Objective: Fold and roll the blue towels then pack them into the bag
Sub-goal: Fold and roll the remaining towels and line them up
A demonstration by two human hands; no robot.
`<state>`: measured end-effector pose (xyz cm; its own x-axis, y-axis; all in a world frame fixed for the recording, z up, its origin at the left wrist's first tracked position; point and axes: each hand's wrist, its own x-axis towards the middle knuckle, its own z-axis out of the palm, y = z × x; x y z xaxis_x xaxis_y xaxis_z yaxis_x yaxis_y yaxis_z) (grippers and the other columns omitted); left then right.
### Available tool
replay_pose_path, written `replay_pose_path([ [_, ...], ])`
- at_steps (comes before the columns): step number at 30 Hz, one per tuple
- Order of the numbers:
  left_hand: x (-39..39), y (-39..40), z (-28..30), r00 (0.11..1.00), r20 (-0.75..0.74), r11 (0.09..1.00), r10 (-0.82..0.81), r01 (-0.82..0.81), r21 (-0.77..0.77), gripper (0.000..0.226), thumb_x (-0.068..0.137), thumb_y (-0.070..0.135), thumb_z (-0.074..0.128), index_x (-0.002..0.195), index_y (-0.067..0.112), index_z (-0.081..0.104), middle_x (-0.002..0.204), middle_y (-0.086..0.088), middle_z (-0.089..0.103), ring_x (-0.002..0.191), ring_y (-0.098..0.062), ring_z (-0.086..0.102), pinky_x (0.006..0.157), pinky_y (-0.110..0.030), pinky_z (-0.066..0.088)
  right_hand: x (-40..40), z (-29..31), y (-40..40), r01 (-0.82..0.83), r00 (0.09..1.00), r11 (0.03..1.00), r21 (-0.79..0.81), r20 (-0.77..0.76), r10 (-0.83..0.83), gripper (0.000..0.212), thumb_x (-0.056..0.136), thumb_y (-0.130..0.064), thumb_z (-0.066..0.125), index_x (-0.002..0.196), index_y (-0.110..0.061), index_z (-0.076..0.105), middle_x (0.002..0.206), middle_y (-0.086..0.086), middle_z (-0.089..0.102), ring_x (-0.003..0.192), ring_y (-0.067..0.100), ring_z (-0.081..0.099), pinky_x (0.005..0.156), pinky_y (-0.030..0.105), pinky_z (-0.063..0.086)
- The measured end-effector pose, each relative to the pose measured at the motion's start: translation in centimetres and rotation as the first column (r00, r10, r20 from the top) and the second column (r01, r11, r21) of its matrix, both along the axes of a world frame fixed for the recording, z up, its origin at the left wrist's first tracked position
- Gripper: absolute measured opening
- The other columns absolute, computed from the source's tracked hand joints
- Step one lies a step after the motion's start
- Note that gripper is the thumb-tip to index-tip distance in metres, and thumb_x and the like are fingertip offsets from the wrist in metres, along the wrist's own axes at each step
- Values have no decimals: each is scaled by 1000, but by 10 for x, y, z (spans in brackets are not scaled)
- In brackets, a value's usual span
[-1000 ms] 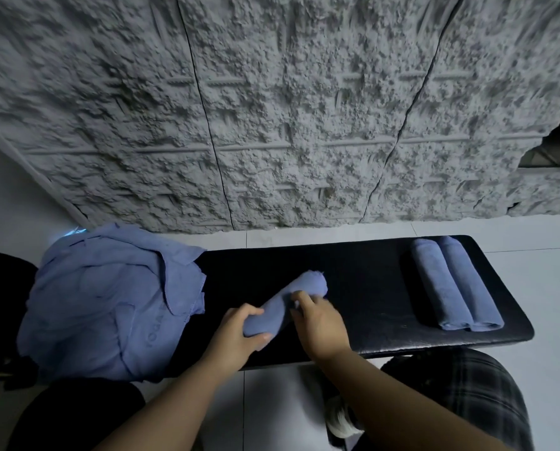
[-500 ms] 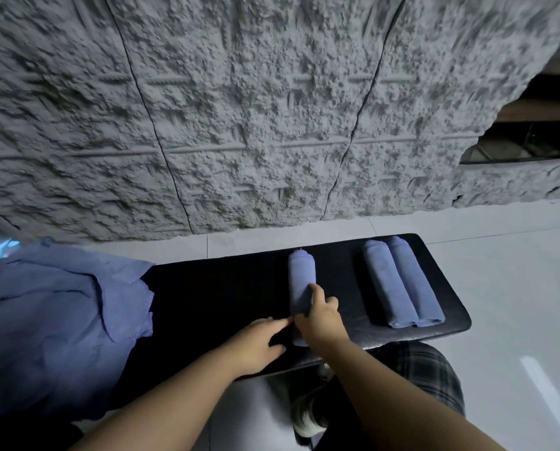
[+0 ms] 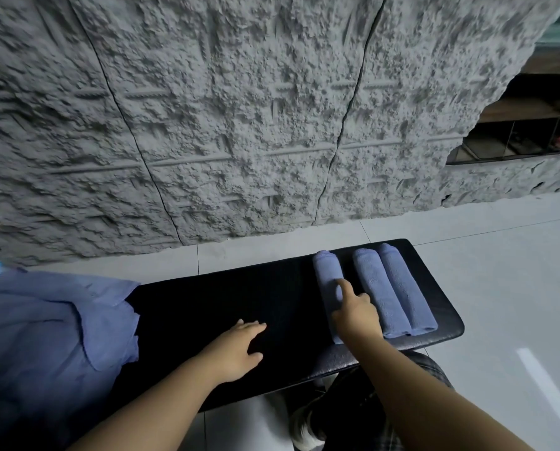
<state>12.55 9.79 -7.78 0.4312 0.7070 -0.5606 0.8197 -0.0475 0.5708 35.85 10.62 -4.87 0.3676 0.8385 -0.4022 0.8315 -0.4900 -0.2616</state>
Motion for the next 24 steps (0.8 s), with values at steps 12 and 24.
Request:
replay_pose_path([
  [12,-5,-3,11,992,5,989,122,-122,-84,61,93,37,52,145,41,21,158,-1,6,145,-18,11,115,-31,21,20,11,0,-45,984,999,-31,170,49,50,95,-7,35,139,-28,28,116,12,37,103,28,44,87,35,44],
  [24,-82,13,51,959,-233,957,162,-94,276,52,95,29,49,144,24,31,154,0,24,145,-16,8,115,-29,15,-16,39,16,-250,942,968,25,238,237,49,90,-18,42,139,-18,33,134,9,40,120,28,38,97,35,37],
])
